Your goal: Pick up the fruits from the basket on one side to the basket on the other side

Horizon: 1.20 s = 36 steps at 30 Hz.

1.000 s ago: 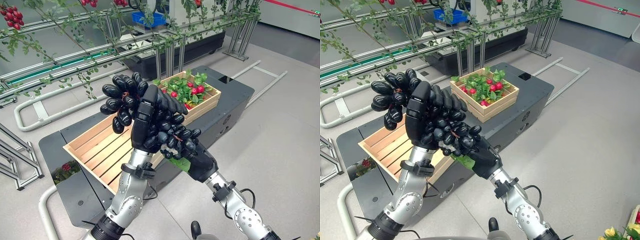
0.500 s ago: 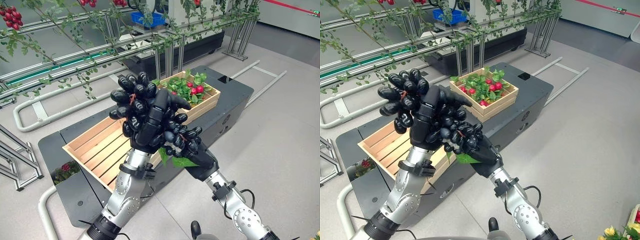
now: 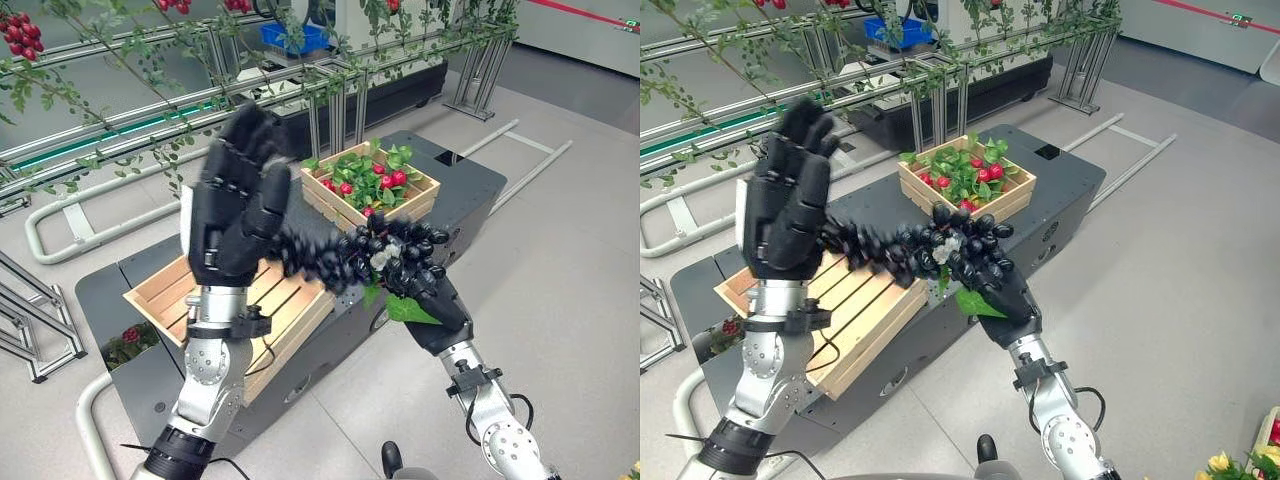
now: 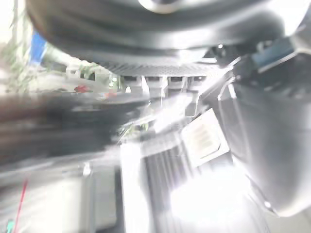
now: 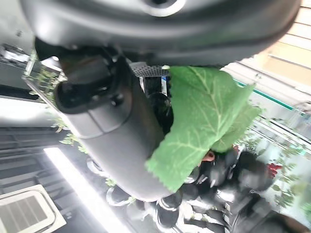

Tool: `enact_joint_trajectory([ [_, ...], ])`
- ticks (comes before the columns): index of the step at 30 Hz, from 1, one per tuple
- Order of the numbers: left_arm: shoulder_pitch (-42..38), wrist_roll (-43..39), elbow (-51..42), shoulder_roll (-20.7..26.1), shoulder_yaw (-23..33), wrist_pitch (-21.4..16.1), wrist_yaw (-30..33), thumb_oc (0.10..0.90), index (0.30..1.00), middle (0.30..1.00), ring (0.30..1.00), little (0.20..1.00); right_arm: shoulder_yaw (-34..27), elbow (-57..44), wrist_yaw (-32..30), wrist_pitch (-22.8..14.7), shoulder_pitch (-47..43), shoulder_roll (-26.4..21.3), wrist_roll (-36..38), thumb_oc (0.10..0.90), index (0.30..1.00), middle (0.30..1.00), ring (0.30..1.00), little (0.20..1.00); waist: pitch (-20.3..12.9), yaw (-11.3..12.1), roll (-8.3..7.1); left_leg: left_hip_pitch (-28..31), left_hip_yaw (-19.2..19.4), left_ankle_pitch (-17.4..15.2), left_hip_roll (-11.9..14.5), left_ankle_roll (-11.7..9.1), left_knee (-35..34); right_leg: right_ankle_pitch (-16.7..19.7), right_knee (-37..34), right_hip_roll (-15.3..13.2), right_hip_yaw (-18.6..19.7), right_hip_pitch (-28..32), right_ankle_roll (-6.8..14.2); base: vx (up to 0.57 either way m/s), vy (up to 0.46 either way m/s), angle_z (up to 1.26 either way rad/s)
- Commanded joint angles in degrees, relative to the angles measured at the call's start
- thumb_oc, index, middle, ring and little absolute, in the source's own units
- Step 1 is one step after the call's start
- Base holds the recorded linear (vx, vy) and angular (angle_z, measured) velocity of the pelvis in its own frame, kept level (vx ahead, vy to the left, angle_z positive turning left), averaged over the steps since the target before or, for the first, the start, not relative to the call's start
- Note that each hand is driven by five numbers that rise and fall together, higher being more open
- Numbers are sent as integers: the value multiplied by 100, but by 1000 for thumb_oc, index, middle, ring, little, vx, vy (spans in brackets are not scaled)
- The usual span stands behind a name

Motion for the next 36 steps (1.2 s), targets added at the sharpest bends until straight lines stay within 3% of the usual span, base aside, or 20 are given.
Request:
enact_joint_trajectory([
  [1, -327, 707, 5, 214, 375, -842, 506, 800, 900, 900, 900, 900, -452, -764, 295, -481, -441, 387, 849, 400, 300, 300, 300, 300, -293, -59, 86, -95, -171, -238, 78, 198, 50, -457, 14, 172, -202, 344, -214, 0, 0, 0],
  [7, -341, 1010, 6, 271, 677, -771, 913, 800, 900, 900, 900, 900, -503, -723, 381, -595, -483, 560, 1381, 400, 300, 300, 300, 300, -308, -46, 109, -103, -180, -227, 80, 181, 50, -465, 14, 162, -239, 349, -211, 0, 0, 0],
  [15, -333, 486, 0, 184, 636, -592, 443, 800, 900, 900, 900, 900, -577, -698, 528, -673, -575, 647, 1647, 400, 300, 300, 300, 300, -284, -24, 134, -104, -185, -228, 79, 177, 50, -480, 14, 151, -269, 362, -214, 0, 0, 0],
  [18, -310, 237, -14, 104, 533, -511, 166, 800, 900, 900, 900, 900, -569, -704, 637, -682, -605, 683, 1572, 400, 300, 300, 300, 300, -277, -4, 130, -108, -195, -236, 80, 177, 50, -481, 14, 146, -279, 362, -213, 0, 0, 0],
  [25, -192, -710, -124, 91, 221, -53, -1133, 800, 900, 900, 900, 900, -583, -648, 685, -778, -545, 691, 1171, 400, 300, 300, 300, 300, -270, 3, 77, -120, -178, -228, 146, 171, 50, -504, 14, 199, -297, 383, -241, 25, -72, 1],
  [30, -191, -1503, -203, 147, -130, 251, -2050, 800, 900, 900, 900, 900, -592, -571, 687, -692, -573, 546, 783, 400, 300, 300, 300, 300, -217, 17, 29, -96, -358, -176, 122, 208, 50, -483, 14, 324, -67, 351, -299, -33, -29, 3],
  [32, -239, -1646, -184, 104, -317, 323, -2257, 800, 900, 900, 900, 900, -518, -416, 739, -534, -712, 449, 845, 400, 300, 300, 300, 300, -101, 147, -39, -219, -941, -453, -200, 307, 553, -403, 14, 302, 259, 354, -284, -107, 125, -17],
  [34, -243, -1523, -188, 45, -399, 323, -2058, 800, 900, 900, 900, 900, -335, -239, 858, -356, -905, 397, 926, 400, 300, 300, 300, 300, 44, 295, -69, -397, -1540, -788, -713, 443, 1107, -294, 14, 273, 629, 405, -244, -134, 267, -108],
  [36, -314, -1705, -114, 9, -414, 460, -2173, 800, 900, 900, 900, 900, -203, -53, 921, -382, -1090, 310, 1021, 400, 300, 300, 300, 300, 161, 336, -65, -508, -1597, -853, -944, 507, 1373, -235, 101, 254, 775, 399, -241, -169, 313, -139],
])
